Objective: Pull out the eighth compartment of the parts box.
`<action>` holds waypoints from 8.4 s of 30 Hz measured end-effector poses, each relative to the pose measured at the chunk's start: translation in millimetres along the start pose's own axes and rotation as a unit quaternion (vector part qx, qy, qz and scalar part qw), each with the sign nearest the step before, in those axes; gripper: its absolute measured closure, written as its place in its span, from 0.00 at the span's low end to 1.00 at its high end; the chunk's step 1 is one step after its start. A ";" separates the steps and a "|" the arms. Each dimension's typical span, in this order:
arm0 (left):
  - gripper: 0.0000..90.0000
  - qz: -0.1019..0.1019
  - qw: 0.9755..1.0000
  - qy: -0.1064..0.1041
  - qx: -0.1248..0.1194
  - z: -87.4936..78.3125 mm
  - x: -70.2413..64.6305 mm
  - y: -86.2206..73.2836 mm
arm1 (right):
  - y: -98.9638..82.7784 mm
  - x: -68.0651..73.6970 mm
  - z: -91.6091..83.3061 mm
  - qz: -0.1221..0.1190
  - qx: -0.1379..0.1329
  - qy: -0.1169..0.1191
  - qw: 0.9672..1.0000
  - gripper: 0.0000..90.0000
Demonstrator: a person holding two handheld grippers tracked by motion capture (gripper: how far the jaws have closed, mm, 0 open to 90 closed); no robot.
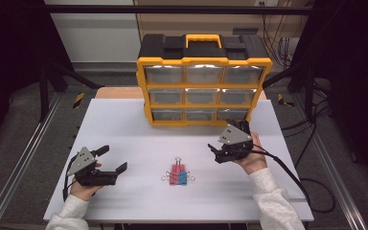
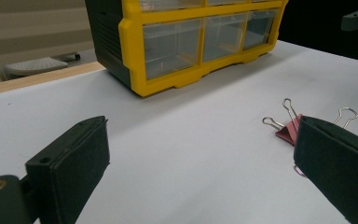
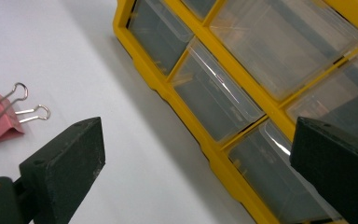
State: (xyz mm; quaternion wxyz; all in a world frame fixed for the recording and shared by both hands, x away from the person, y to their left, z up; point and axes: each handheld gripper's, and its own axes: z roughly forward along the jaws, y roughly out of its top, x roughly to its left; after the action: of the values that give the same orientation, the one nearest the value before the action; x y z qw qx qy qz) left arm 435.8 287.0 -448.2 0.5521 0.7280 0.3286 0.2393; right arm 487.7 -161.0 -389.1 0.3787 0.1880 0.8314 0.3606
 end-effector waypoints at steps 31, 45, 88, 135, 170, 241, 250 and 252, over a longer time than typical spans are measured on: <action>0.03 0.004 1.000 -0.002 0.003 1.1 -0.5 -0.7 | 30.8 5.5 48.7 -0.189 0.034 -0.012 0.981 0.08; 0.03 0.002 1.000 0.000 0.003 0.8 0.5 -0.8 | 32.1 5.8 74.8 -0.227 0.033 -0.033 0.973 0.09; 0.03 -0.001 1.000 0.002 0.001 -0.6 2.5 -1.4 | 8.5 8.0 127.5 -0.359 0.057 -0.102 0.926 0.48; 0.04 -0.001 1.000 0.002 0.001 -0.6 2.1 -1.7 | -1.8 10.9 126.7 -0.442 0.035 -0.166 0.881 0.86; 0.04 -0.001 1.000 0.001 0.004 0.6 1.4 -2.0 | -11.7 36.3 98.1 -0.442 0.022 -0.182 0.878 0.86; 0.04 0.000 1.000 0.000 0.007 2.0 0.2 -2.0 | 11.1 28.0 3.1 0.147 -0.088 -0.024 0.985 0.25; 0.04 -0.001 1.000 -0.001 0.006 1.7 0.6 -2.0 | 9.3 31.9 -17.9 0.215 -0.108 -0.011 0.970 0.17; 0.04 -0.002 1.000 -0.001 0.005 1.6 0.3 -2.1 | 9.3 34.8 -21.4 0.223 -0.112 -0.006 0.968 0.15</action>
State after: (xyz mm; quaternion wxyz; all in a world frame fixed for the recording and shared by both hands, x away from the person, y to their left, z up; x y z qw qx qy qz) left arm 436.6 286.5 -450.6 0.5493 0.7306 0.3301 0.2358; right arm 449.3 -144.2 -389.7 0.3121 0.3267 0.7206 0.5259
